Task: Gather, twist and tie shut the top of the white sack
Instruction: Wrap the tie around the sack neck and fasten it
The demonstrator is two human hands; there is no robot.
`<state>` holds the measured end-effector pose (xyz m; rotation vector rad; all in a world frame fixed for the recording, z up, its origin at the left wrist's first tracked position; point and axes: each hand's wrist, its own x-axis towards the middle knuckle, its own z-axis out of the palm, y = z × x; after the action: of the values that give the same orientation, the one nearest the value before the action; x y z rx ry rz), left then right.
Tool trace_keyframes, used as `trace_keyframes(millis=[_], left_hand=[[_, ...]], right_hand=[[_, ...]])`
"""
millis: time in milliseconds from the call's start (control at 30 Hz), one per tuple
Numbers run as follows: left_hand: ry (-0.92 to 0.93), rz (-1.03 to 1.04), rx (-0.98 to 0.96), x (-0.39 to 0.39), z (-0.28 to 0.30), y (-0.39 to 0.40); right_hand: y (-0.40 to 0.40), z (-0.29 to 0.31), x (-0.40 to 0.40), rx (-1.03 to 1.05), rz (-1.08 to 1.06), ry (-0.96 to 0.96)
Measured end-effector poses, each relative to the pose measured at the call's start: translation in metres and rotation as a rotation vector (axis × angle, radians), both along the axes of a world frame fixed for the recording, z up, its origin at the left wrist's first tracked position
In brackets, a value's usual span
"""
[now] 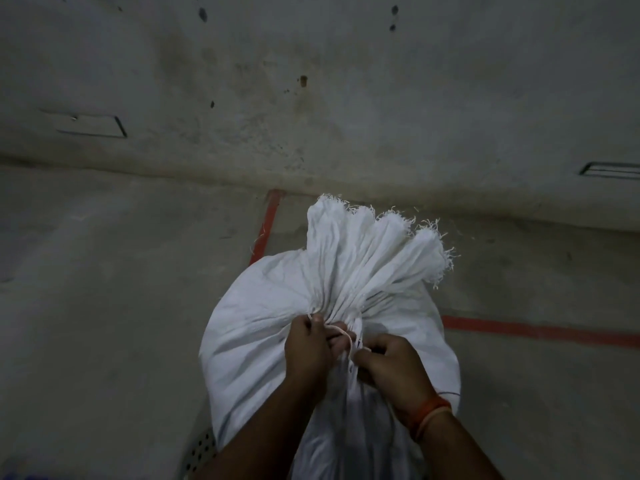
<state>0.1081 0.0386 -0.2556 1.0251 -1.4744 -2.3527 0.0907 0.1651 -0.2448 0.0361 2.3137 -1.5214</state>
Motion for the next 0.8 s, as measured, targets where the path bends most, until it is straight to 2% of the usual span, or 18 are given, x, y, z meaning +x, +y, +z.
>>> trace_keyframes(millis=[133, 333, 533, 667, 733, 800], left_hand=[[-0.027, -0.011, -0.131, -0.001, -0.013, -0.003], [0.077, -0.257, -0.008, 0.011, 0.0, -0.001], [0.042, -0.462, -0.209, 0.015, 0.006, -0.009], [0.043, -0.481, -0.368, 0.011, 0.002, -0.011], [0.055, -0.401, -0.383, 0.01, 0.0, -0.008], [0.072, -0.312, -0.354, 0.01, -0.002, -0.004]], right_hand=[[-0.003, 0.005, -0.001, 0.016, 0.062, 0.041], [0.001, 0.002, -0.005, 0.131, 0.1, 0.176], [0.009, -0.007, -0.011, 0.174, 0.163, 0.214], [0.015, -0.008, -0.013, 0.098, 0.186, 0.119], [0.018, -0.007, -0.017, 0.041, 0.174, 0.058], [0.021, -0.004, -0.02, -0.093, 0.153, -0.09]])
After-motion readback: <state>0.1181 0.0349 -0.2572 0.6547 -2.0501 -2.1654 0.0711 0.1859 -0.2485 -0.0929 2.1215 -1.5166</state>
